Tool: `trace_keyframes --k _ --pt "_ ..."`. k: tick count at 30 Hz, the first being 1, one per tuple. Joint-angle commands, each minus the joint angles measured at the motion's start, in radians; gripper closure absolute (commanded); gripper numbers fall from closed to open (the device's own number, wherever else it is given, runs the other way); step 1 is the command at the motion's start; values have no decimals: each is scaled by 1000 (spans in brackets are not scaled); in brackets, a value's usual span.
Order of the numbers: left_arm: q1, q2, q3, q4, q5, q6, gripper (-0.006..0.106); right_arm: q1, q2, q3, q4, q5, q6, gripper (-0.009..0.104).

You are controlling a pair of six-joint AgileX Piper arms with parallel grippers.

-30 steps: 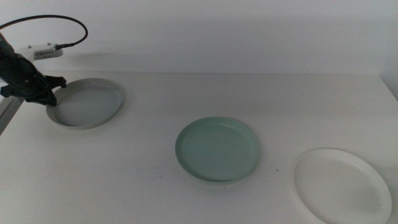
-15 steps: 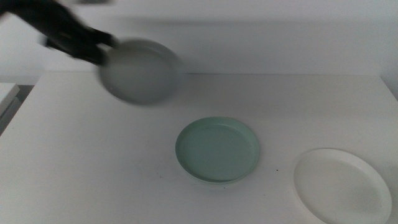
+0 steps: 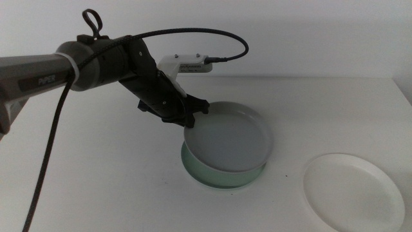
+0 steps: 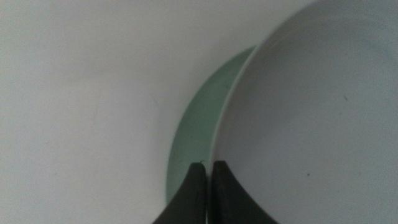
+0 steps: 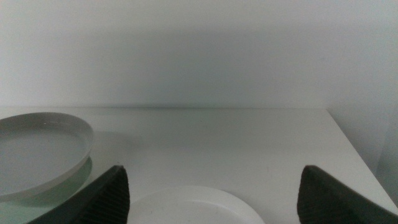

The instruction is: Stack the three bowls on top of each other.

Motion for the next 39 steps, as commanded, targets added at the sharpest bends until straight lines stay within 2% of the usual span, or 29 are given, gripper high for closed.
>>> trace_keyframes --k 1,12,17,20,23,28,31,39 --pt "-9 -6 4 -17 -37 -26 102 -4 -4 4 -2 -9 -6 2" --pt "-18 48 4 -10 -10 -44 102 -4 -4 4 -2 -9 -6 2" --pt "-18 48 4 45 14 -71 94 -4 -4 4 -2 -9 -6 2" --pt "-16 46 4 52 39 -59 80 -4 -4 4 -2 -9 -6 2" --pt "-5 28 4 33 74 1 58 -4 -4 4 -2 -9 -6 2" --pt "48 -84 2 24 138 -10 7 -4 -4 4 -2 -9 -6 2" --pt "73 -206 4 -15 196 63 7 -4 -4 4 -2 -9 -6 2" --pt "80 -661 109 -24 262 209 7 -4 -4 4 -2 -9 -6 2"
